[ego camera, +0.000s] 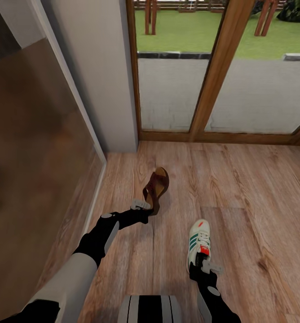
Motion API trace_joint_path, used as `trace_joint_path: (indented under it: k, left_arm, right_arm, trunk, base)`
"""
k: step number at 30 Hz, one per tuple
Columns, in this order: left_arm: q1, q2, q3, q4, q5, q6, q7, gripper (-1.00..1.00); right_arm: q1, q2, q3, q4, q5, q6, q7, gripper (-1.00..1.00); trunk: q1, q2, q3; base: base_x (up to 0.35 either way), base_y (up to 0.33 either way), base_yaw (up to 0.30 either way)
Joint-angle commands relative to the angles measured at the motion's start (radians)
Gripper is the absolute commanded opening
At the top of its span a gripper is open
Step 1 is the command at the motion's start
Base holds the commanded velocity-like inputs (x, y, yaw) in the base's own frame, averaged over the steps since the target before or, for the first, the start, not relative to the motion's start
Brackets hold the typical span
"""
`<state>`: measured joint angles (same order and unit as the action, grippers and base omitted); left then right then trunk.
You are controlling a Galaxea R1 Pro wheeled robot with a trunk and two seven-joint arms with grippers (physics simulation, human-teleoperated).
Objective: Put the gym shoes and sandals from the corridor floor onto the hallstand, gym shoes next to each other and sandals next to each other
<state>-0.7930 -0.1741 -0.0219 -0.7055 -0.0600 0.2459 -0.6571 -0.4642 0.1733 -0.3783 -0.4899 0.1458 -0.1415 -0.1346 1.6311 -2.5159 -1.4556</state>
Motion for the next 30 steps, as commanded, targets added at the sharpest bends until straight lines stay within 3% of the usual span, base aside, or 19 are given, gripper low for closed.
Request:
trace_joint_path:
  k: [1,25,30]
  left_arm:
    - [0.000,0.000,0.002,-0.002,-0.011,0.003,-0.006,-1.00]
    - [0.000,0.000,0.004,0.004,-0.018,0.005,-0.004,-1.00]
    - [0.001,0.010,0.005,0.010,-0.022,0.004,-0.003,-1.00]
  right_arm:
    - [-0.001,0.001,-0.007,0.001,0.010,-0.003,-0.002,-1.00]
    - [-0.001,0.001,-0.005,-0.002,0.012,-0.005,-0.002,-1.00]
    - [-0.001,0.001,-0.005,-0.006,0.012,-0.005,-0.002,-1.00]
  trunk:
    - [-0.001,0.000,0.003]
    - [-0.011,0.006,0.096]
    - [-0.014,0.007,0.115]
  base:
    - [0.000,0.000,0.000]
    - [0.000,0.000,0.000]
    - [0.000,0.000,0.000]
